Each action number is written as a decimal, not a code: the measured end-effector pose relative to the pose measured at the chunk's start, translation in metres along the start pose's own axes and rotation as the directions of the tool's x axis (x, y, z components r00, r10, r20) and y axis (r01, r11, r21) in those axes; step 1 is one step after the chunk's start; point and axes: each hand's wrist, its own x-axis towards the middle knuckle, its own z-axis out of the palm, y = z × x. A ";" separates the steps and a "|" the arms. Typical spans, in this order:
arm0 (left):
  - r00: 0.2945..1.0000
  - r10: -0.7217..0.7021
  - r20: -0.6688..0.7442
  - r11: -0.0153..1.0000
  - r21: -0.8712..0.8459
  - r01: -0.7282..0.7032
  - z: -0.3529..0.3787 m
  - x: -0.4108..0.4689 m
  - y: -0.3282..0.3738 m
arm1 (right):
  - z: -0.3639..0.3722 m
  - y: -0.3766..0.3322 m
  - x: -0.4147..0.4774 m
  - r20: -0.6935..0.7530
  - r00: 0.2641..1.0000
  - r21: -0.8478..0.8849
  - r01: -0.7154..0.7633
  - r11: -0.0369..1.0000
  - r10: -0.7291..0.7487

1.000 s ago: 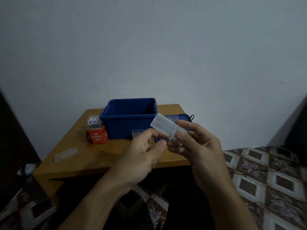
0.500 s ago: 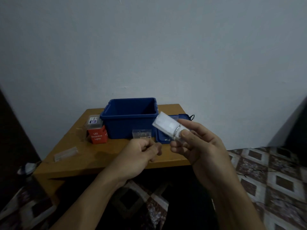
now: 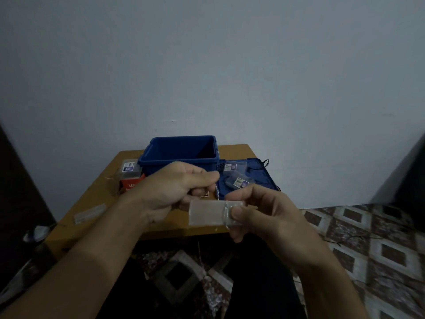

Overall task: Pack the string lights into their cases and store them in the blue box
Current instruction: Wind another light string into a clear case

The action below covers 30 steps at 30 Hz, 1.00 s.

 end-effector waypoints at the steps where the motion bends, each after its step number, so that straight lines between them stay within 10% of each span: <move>1: 0.999 0.020 -0.024 0.999 0.039 -0.019 0.000 -0.002 0.005 | 0.000 0.000 0.000 -0.025 1.000 -0.058 -0.003 0.998 0.002; 8: 0.960 0.248 -0.129 0.916 0.355 -0.188 0.016 -0.025 0.023 | 0.008 0.002 0.004 -0.238 0.965 -0.350 0.019 0.936 -0.109; 20: 0.963 0.179 -0.200 0.964 -0.159 -0.213 0.050 -0.038 -0.019 | 0.015 0.002 0.004 -0.435 0.860 -0.172 0.213 0.962 -0.268; 30: 0.977 0.160 -0.138 0.947 -0.258 -0.192 0.049 -0.036 -0.020 | 0.016 0.004 0.006 -0.431 0.882 0.015 0.217 0.976 -0.190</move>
